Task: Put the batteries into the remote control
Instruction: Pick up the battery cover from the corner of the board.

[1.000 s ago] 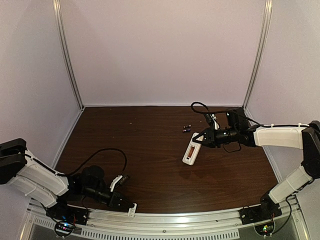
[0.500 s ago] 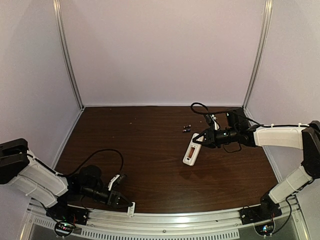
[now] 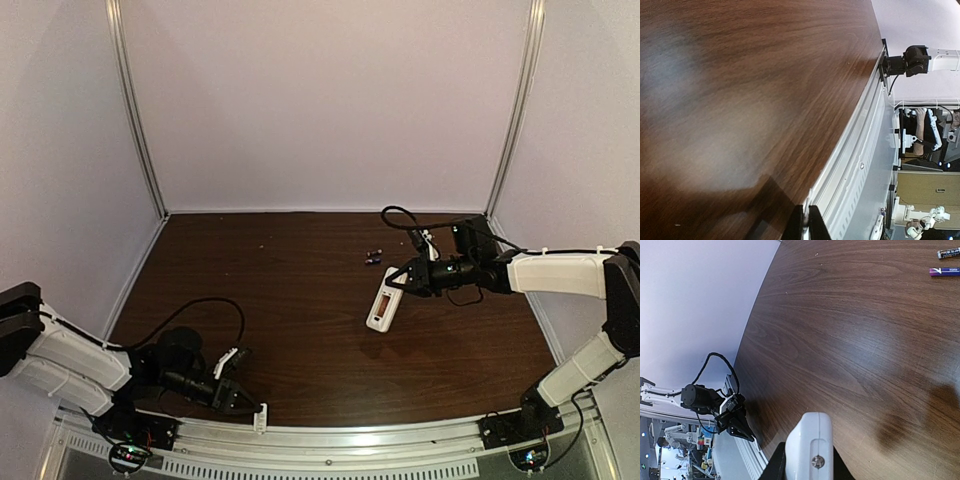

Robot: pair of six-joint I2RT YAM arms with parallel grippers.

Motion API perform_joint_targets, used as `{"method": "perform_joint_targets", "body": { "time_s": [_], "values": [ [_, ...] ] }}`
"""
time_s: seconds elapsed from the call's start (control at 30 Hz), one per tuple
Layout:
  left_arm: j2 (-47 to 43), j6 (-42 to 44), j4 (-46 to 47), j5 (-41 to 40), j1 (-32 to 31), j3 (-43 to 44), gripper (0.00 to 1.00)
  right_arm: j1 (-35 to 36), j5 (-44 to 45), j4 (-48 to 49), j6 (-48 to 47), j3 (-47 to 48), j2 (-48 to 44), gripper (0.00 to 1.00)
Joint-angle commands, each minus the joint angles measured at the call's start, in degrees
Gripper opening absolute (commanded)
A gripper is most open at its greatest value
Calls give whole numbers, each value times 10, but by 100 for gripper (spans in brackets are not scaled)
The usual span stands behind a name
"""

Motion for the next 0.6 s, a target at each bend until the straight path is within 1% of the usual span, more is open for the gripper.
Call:
{"method": "perform_joint_targets", "body": {
  "time_s": [0.0,0.07,0.17,0.33,0.57],
  "values": [
    [12,-36,129,15,6,31,0,-4,4,3,-8,11,3,0],
    [30,-80,181,4,7,11,0,-4,6,-2,-12,13,2,0],
    [47,-87,203,-9,7,6,0,-3,7,-5,-13,13,2,0],
    [12,-112,183,-60,7,-10,0,-4,7,-11,-18,16,3,0],
    [-47,-130,120,-96,8,-23,0,-4,6,-2,-12,16,8,0]
  ]
}}
